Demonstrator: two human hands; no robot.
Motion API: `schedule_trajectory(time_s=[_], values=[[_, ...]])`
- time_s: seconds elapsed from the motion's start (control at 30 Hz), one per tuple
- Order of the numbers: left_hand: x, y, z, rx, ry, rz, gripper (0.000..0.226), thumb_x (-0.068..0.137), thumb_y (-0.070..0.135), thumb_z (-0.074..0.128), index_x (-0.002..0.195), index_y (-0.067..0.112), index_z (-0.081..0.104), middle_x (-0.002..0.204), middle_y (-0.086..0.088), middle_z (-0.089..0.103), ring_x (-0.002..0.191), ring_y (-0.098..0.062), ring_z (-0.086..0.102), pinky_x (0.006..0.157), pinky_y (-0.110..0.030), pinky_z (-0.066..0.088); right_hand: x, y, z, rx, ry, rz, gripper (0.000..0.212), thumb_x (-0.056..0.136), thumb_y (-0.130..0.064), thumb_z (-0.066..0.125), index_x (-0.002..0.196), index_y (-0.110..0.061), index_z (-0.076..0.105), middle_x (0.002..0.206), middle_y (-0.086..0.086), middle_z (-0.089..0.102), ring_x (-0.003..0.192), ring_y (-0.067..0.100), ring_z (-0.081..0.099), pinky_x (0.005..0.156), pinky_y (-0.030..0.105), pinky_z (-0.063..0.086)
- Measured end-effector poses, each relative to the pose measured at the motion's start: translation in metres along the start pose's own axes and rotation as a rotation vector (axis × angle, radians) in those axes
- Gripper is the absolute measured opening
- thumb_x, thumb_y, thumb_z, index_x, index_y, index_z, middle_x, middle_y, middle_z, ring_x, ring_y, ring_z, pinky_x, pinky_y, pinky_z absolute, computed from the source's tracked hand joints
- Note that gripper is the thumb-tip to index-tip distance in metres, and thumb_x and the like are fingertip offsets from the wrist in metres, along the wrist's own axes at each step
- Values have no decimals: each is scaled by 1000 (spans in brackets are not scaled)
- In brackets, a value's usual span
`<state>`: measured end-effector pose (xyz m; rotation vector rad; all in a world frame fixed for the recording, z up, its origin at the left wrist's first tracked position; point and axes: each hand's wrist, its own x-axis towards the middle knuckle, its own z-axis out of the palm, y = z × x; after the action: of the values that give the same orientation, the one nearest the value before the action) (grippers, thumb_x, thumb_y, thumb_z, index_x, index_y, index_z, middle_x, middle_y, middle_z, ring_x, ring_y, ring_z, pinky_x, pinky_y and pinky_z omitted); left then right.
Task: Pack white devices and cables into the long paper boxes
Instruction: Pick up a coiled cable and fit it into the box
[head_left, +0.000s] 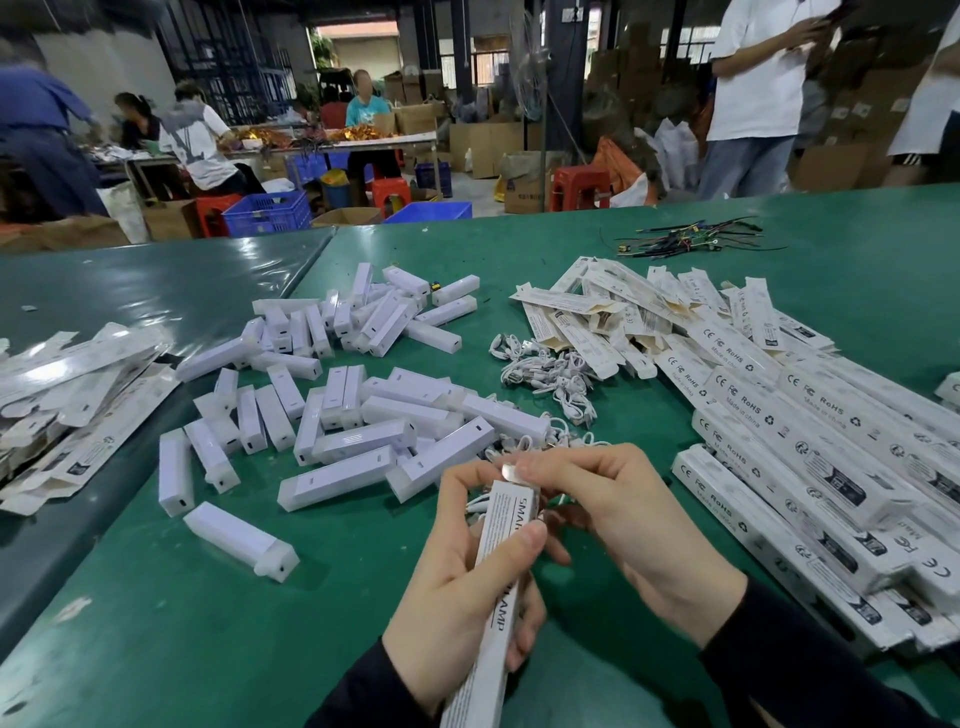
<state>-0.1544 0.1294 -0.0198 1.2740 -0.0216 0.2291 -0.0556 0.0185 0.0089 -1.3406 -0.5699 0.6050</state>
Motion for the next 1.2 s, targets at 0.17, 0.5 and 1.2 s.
schedule_trajectory(time_s=[0.17, 0.5, 1.2], values=[[-1, 0, -1, 2, 40, -42, 22, 84, 19, 61, 89, 32, 44, 85, -16, 64, 34, -19, 43, 34, -20, 39, 2, 3, 1, -4, 8, -8, 15, 86, -10, 67, 80, -5, 79, 69, 12, 71, 45, 21, 46, 39, 24, 39], [-2, -1, 3, -66, 104, -161, 19, 86, 44, 47, 99, 31, 43, 73, -11, 56, 36, -15, 36, 35, -17, 35, -1, 10, 4, -14, 8, 16, 22, 92, -16, 62, 85, -4, 78, 70, 17, 67, 48, 27, 47, 46, 31, 41], [-1, -5, -5, -85, 89, -219, 32, 87, 47, 43, 110, 25, 38, 69, -16, 56, 37, -15, 36, 36, -18, 36, -5, 15, 14, -34, 56, 26, 24, 95, -20, 60, 87, -6, 78, 71, 10, 65, 44, 23, 44, 38, 27, 37]])
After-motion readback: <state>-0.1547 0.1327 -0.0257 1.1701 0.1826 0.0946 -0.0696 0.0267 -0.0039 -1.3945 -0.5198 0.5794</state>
